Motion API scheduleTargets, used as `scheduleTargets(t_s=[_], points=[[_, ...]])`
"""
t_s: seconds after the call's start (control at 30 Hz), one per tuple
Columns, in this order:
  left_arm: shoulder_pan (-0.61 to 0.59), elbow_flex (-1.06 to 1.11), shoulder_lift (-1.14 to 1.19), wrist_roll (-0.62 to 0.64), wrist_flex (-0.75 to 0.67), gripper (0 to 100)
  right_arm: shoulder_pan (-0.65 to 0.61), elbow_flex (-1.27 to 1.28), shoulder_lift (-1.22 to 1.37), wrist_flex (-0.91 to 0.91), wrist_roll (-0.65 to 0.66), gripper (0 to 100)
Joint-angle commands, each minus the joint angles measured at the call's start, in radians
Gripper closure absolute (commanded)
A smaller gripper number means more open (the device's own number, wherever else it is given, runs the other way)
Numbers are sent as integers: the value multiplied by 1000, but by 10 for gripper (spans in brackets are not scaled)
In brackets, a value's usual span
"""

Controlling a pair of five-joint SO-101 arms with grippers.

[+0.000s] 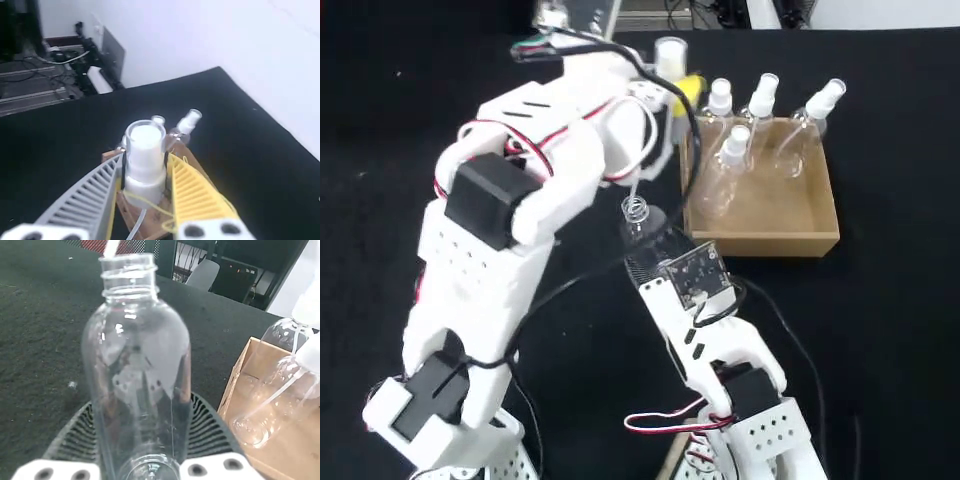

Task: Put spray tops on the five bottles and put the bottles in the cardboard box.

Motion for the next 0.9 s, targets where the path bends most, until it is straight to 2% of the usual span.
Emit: scheduleTargets(t_s=[0.0,0.17,0.53,0.7,0.87], points=[[-27,-35,-6,5,-11,969,0,-12,-28,-34,-5,988],[-19,-35,0,5,28,970,0,-12,-28,-32,-5,988],[-31,-36,46,6,-51,967,0,-12,-28,-32,-3,988],[-15,-35,54,9,8,970,0,-12,-28,-32,-3,988],[-13,-36,40,11,123,968,0,-12,-28,-32,-5,988]])
